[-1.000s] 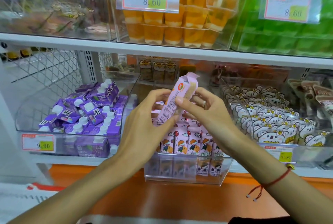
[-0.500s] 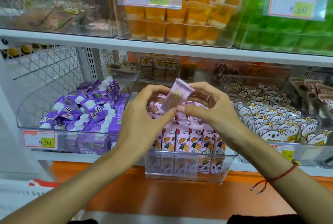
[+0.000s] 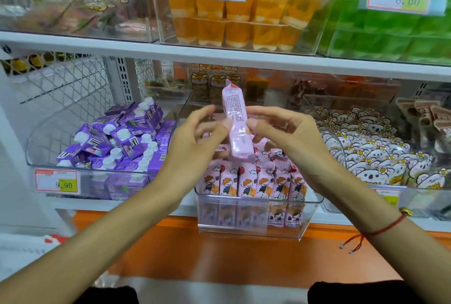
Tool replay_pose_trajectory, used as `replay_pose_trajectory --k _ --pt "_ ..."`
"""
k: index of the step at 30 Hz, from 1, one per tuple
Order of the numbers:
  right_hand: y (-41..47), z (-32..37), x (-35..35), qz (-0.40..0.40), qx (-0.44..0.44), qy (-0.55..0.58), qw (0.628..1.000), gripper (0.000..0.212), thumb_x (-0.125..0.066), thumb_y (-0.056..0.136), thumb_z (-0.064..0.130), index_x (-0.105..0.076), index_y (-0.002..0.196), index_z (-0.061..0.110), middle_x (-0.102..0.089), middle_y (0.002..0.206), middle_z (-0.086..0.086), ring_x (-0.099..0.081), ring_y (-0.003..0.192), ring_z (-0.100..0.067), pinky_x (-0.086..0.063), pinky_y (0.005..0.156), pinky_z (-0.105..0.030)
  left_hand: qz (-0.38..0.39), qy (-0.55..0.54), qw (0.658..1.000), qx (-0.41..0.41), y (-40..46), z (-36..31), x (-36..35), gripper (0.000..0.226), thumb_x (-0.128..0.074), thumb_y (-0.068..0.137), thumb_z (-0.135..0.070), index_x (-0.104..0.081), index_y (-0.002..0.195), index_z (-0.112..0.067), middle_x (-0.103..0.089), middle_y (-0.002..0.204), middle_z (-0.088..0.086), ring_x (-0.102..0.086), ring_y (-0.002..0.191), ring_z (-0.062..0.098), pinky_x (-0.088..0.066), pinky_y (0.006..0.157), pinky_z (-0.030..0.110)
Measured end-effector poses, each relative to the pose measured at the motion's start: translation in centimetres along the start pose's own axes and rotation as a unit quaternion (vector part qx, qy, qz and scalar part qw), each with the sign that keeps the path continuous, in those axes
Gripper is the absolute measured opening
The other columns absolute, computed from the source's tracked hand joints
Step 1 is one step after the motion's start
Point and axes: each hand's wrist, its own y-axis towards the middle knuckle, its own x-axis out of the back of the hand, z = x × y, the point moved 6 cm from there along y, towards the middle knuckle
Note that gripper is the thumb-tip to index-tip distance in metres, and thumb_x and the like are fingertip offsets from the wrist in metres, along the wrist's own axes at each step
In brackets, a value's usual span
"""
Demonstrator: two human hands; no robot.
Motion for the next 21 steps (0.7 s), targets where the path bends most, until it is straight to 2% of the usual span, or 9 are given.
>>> replay_pose_trajectory --k 3,8,11,15,17,21 --pt "0.0 -0.5 -0.1 -0.013 -0.044 0.011 0.999 0.019 -0.071 0.084 0.022 -0.074 0.103 0.019 -0.074 0.079 -0.002 -0.059 0.062 -0.004 -0.045 0.053 -0.013 0.018 -0.075 0.990 0.116 0.0 1.2 -0.3 0.032 -0.058 0.093 -0.027 -0.061 0.122 -0.016 -0.075 0.098 -0.001 -0.071 0.080 0.005 -0.055 0.062 0.017" --pt "0.0 -1.1 0.0 -0.018 -0.086 0.014 0.996 0.018 -0.072 0.082 0.024 -0.074 0.099 0.019 -0.074 0.082 -0.006 -0.059 0.061 -0.006 -0.045 0.050 -0.014 0.053 -0.092 0.983 0.151 -0.2 1.7 -0.7 0.026 -0.055 0.095 -0.029 -0.067 0.114 -0.016 -0.076 0.093 -0.005 -0.069 0.068 0.003 -0.055 0.061 0.015" --pt "0.1 -1.2 0.0 -0.014 -0.085 0.005 0.996 0.024 -0.072 0.082 0.026 -0.070 0.105 0.022 -0.074 0.085 -0.003 -0.064 0.067 -0.006 -0.048 0.055 -0.014 0.051 -0.089 0.986 0.135 0.0 1.7 -0.5 0.028 -0.054 0.096 -0.026 -0.063 0.121 -0.017 -0.075 0.100 -0.003 -0.071 0.081 0.005 -0.055 0.064 0.016" --pt "0.1 -1.0 -0.8 0.020 -0.048 -0.017 0.998 0.041 -0.074 0.079 0.022 -0.062 0.118 0.024 -0.070 0.101 0.003 -0.069 0.087 -0.009 -0.055 0.077 -0.020 0.009 -0.115 0.991 0.067 0.4 0.9 0.1 0.032 -0.054 0.096 -0.015 -0.056 0.128 -0.019 -0.072 0.111 -0.001 -0.070 0.097 0.010 -0.057 0.076 0.021" --pt "-0.1 -0.6 -1.0 0.004 -0.007 -0.056 0.998 0.041 -0.077 0.077 0.015 -0.065 0.116 0.022 -0.069 0.100 0.000 -0.067 0.082 -0.008 -0.055 0.078 -0.021 0.009 -0.106 0.993 0.042 0.5 0.7 0.0 0.029 -0.052 0.097 -0.012 -0.057 0.124 -0.019 -0.071 0.112 -0.002 -0.069 0.099 0.010 -0.057 0.079 0.022" --pt "-0.1 0.4 -0.9 -0.033 0.059 -0.139 0.988 0.043 -0.081 0.073 0.014 -0.067 0.111 0.029 -0.066 0.093 0.012 -0.058 0.078 0.001 -0.051 0.074 -0.016 -0.020 -0.086 0.996 0.025 1.0 0.6 0.8 0.024 -0.059 0.092 -0.010 -0.060 0.115 -0.013 -0.071 0.109 0.001 -0.067 0.101 0.010 -0.056 0.083 0.023"
